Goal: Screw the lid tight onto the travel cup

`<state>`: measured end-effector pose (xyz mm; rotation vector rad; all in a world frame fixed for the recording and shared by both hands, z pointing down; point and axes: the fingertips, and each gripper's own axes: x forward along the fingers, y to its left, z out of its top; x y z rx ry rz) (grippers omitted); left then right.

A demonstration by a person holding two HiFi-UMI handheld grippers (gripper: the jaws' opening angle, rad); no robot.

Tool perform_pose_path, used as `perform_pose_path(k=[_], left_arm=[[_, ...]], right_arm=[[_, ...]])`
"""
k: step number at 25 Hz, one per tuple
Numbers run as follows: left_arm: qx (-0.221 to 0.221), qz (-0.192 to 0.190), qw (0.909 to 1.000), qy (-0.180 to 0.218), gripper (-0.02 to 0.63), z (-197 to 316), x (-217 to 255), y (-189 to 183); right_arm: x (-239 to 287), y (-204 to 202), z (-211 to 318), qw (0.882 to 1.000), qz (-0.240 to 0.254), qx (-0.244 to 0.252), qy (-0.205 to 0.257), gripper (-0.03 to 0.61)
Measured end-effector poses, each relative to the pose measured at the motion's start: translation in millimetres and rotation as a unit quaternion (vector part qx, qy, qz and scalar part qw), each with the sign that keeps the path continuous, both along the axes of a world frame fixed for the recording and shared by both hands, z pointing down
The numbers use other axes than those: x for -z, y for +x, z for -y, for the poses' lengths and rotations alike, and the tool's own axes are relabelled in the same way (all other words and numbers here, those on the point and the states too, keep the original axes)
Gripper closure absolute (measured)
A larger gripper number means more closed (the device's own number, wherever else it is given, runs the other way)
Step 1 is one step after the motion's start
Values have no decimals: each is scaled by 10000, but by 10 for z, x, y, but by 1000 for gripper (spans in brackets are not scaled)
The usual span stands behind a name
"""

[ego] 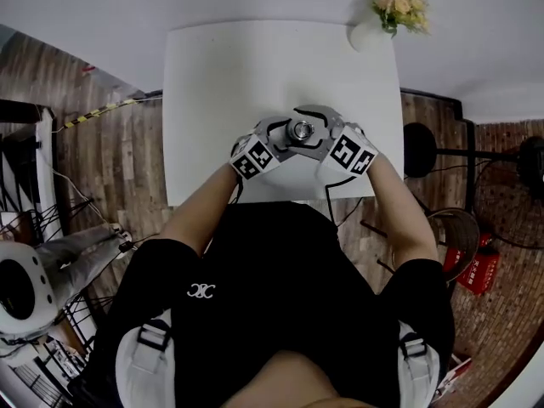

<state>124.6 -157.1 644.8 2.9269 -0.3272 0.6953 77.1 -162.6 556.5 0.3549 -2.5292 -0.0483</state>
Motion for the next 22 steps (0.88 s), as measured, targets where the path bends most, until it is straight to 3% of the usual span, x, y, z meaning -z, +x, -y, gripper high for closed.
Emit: perform_pose_path(k=[2, 3, 7, 8, 10, 11, 13, 16, 22], left_arm=[[-10, 5, 10000, -8, 238, -11, 2, -4], [-17, 15, 10000, -10, 238, -16, -1, -5], [-41, 35, 10000, -15, 238, -19, -16, 3], [-43, 34, 10000, -14, 238, -17, -17, 7], [-33, 49, 10000, -36, 238, -13, -21, 10], [-27, 59, 10000, -47, 238, -11, -22, 11], [-29, 71, 10000, -60, 238, -8, -23, 21], [-37, 68, 10000, -58, 238, -8, -20, 21], [81, 0, 9998, -164, 238, 20, -4, -12]], right_arm=[[-45, -11, -72, 9948, -628, 803, -33, 249], [-102, -4, -132, 9865, -1053, 1256, -58, 249], [-362, 89, -368, 9223, -2575, 2879, -155, 250], [-386, 91, -380, 9104, -2716, 3116, -164, 250], [-393, 56, -366, 8988, -2754, 3402, -243, 255], [-393, 34, -360, 8963, -2715, 3493, -309, 265], [-412, 14, -369, 8917, -2642, 3649, -430, 352], [-439, -5, -391, 8928, -2446, 3738, -578, 362], [-353, -68, -273, 9329, -1618, 3134, -733, 368]])
